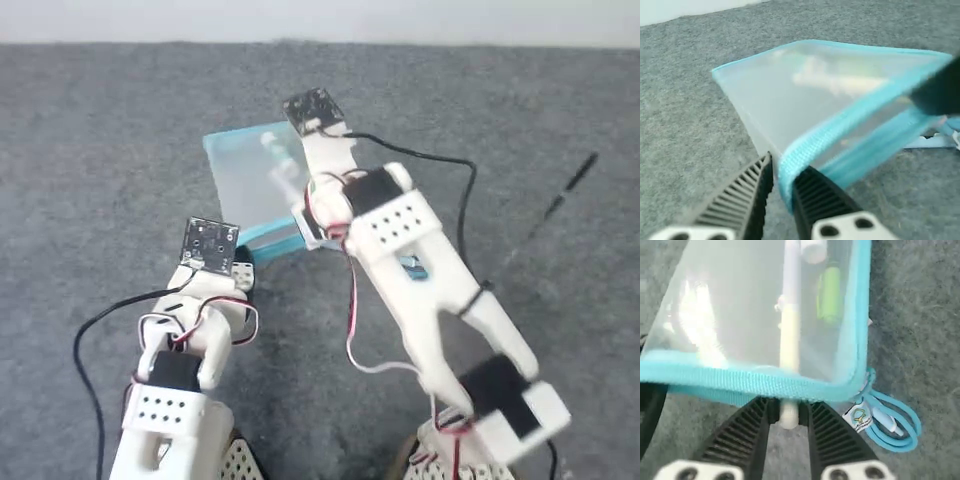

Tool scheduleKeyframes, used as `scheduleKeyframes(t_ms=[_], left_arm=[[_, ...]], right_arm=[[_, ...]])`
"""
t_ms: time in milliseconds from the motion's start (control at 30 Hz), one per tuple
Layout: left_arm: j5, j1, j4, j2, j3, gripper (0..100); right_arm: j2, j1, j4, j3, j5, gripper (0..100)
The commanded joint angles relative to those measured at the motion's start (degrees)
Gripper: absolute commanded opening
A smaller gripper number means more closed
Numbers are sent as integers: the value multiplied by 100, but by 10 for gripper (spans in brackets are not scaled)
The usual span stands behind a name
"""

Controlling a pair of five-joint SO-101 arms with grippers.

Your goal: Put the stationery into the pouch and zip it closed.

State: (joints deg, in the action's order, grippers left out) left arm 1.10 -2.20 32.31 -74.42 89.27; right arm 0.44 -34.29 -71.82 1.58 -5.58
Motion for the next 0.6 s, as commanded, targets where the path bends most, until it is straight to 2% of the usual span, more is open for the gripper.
scheduleKeyframes(t_ms=[0,267,433,567], left_arm=[[62,-273,-105,35,-171,12],[70,-220,-105,35,-171,12],[70,-202,-105,26,-171,12],[44,281,-114,26,-207,12]], right_arm=[[347,22,110,-853,-185,13],[989,22,-13,-1793,105,249],[576,48,-1121,-2268,1046,268],[101,57,-2044,-2321,1978,269]])
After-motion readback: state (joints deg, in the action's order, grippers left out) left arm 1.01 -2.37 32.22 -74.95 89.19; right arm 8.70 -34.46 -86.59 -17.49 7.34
